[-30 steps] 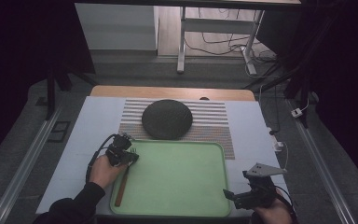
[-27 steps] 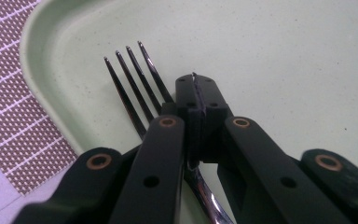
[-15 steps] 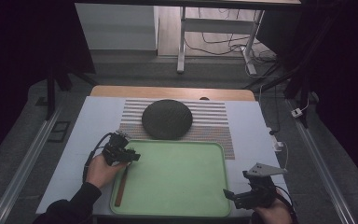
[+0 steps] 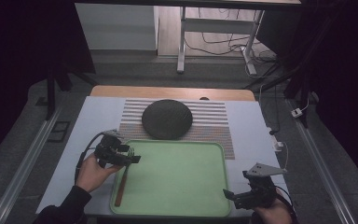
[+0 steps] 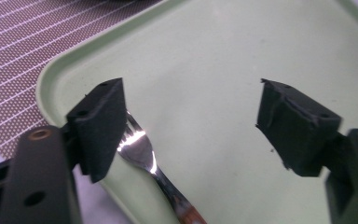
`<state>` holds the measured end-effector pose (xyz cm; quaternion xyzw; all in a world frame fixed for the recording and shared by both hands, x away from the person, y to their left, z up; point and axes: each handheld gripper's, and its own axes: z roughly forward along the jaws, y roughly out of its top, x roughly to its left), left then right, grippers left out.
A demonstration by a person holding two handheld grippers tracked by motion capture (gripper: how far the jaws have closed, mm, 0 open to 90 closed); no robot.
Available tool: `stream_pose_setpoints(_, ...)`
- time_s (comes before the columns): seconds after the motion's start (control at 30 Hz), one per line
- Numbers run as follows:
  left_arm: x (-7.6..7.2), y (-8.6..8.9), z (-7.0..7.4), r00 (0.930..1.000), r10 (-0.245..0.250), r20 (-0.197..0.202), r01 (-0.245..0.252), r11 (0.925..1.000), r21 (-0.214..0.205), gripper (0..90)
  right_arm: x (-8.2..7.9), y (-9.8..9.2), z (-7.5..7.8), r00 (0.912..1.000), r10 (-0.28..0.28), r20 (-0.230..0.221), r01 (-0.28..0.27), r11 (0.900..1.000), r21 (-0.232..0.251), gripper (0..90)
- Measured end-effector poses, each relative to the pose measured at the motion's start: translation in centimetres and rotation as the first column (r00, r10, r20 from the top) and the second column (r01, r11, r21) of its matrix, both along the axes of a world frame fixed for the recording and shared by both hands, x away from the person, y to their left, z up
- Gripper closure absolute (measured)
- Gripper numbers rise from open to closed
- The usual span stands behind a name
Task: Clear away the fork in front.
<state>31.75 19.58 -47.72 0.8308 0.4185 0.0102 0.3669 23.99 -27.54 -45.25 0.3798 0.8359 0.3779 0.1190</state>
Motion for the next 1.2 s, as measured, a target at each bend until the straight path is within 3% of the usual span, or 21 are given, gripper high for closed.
stream_pose_setpoints(0.4, -3.8, 1.6, 1.8, 0.9991, 0.01, 0.042, -0.007, 0.9976, -0.068, 10.3, 0.0, 0.0, 0.0, 1.0, -0.005, 0.001, 0.005, 1.0, 0.001, 0.0)
stream_pose_setpoints(0.6, -5.5, 2.9, 1.8, 0.9987, 0.024, 0.046, -0.019, 0.9938, -0.11, 6.3, 0.0, -0.1, 0.0, 1.0, -0.005, -0.002, 0.005, 1.0, 0.003, 0.0)
stream_pose_setpoints(0.93, -8.1, 4.8, 1.7, 0.9964, 0.055, 0.064, -0.047, 0.991, -0.125, 3.0, 0.0, -0.1, 0.0, 0.9999, -0.016, -0.006, 0.016, 0.9999, 0.003, 0.0)
stream_pose_setpoints(1.2, -10.4, 7.1, 1.3, 0.9908, 0.102, 0.088, -0.087, 0.9829, -0.162, 0.2, 0.0, -0.1, 0.0, 0.9998, -0.018, -0.005, 0.018, 0.9998, 0.003, 0.0)
